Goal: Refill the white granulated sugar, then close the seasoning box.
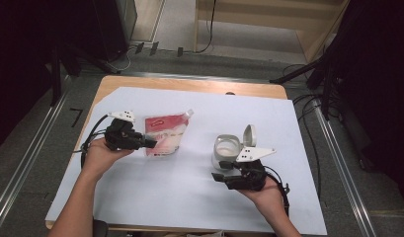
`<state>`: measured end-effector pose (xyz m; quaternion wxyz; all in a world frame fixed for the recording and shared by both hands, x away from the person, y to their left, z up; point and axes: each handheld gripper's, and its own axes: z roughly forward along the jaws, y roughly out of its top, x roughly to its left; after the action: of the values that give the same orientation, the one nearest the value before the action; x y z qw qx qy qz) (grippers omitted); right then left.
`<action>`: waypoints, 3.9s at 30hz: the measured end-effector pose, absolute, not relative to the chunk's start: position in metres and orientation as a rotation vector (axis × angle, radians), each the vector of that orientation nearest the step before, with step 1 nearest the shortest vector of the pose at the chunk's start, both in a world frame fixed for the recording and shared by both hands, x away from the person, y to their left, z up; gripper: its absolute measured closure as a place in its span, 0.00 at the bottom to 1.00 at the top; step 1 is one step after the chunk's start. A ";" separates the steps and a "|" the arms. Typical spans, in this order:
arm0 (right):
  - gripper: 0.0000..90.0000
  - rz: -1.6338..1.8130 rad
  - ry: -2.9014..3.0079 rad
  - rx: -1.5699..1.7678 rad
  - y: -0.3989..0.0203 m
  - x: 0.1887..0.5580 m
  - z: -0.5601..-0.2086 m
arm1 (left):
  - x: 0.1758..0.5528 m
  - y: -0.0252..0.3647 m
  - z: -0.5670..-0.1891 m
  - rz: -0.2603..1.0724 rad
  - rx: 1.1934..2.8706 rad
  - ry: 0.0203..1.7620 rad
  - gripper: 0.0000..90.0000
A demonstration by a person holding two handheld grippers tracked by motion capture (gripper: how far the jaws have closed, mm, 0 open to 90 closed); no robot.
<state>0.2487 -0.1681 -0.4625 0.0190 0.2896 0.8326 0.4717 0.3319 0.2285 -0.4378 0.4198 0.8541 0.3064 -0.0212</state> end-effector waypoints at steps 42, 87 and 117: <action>0.86 1.493 2.542 0.961 -0.213 0.256 -0.436 | 0.315 0.252 -0.418 0.052 2.078 0.808 0.50; 0.98 1.402 2.390 1.172 -0.274 0.288 -0.438 | 0.312 0.265 -0.420 0.086 2.094 0.805 0.45; 0.95 1.475 2.340 1.124 -0.246 0.289 -0.428 | 0.313 0.261 -0.428 0.060 2.122 0.813 0.44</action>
<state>0.2887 -0.2455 -0.4282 0.0778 0.3754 0.7814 0.4924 0.3126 0.2608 -0.4276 0.4206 0.8470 0.3243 0.0240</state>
